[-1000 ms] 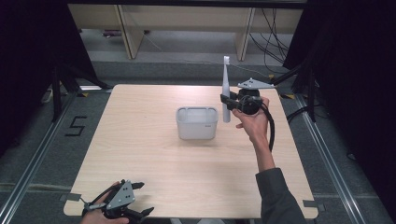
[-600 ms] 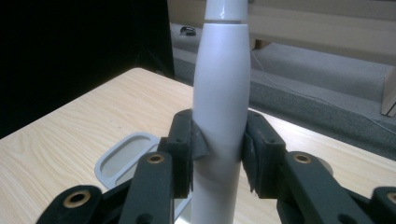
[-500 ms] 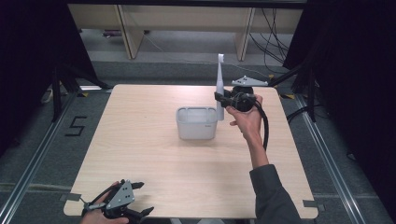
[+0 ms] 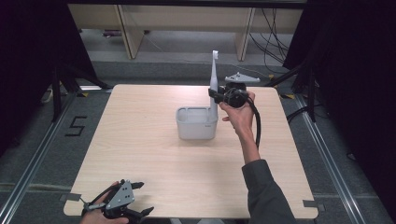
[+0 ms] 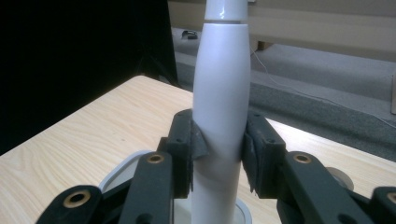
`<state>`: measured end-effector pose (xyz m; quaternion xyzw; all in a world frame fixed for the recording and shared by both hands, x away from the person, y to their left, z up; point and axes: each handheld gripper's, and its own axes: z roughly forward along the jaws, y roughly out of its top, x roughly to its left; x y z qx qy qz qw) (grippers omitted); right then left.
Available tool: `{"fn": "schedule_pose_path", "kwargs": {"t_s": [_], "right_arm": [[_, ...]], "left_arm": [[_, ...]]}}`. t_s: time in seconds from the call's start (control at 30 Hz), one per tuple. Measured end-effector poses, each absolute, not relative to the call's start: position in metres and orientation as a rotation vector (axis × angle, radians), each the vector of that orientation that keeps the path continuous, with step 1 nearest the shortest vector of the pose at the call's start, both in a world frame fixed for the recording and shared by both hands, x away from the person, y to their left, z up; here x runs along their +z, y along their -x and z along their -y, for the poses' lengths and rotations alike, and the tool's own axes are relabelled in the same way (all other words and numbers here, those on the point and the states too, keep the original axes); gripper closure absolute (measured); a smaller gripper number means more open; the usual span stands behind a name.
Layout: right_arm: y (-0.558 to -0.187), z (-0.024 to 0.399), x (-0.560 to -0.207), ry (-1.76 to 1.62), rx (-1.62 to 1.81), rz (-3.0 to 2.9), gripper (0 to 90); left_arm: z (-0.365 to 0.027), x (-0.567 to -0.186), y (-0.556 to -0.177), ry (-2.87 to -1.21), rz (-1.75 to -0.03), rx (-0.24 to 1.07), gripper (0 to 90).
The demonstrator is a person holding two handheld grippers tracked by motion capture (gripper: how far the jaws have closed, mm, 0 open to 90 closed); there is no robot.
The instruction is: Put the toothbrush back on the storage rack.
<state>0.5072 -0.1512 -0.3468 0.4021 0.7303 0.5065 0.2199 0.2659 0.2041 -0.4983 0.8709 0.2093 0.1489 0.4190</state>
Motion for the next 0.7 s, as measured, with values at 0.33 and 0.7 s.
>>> {"fn": "schedule_pose_path", "kwargs": {"t_s": [0.33,0.7], "right_arm": [[-0.516,0.146,-0.357,-1.135,1.385,-2.015,66.5],[-0.519,0.145,-0.370,-1.172,1.372,-2.016,66.5]], "left_arm": [[-0.204,-0.498,-0.266,-2.196,-0.518,0.371,14.8],[-0.204,-0.498,-0.266,-2.190,-0.524,0.367,14.8]]}}
